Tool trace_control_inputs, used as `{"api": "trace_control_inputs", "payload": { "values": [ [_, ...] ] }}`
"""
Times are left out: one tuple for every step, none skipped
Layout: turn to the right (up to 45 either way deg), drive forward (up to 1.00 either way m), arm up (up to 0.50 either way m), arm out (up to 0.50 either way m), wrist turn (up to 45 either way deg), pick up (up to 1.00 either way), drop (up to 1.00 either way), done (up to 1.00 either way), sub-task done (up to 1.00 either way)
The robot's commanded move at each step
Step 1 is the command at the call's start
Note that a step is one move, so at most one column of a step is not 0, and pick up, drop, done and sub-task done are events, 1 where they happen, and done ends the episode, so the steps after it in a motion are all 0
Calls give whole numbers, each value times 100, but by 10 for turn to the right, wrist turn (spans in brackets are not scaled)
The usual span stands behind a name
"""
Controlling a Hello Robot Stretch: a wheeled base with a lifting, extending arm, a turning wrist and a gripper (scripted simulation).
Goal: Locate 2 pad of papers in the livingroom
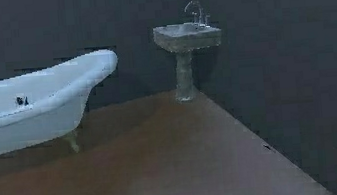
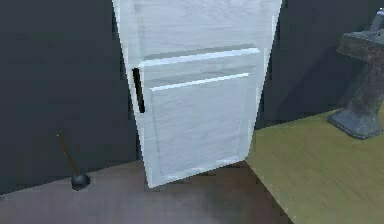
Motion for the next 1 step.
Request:
{"api": "trace_control_inputs", "payload": {
  "values": [
    [0,30,0,0,0,0,0,0,0]
  ]
}}
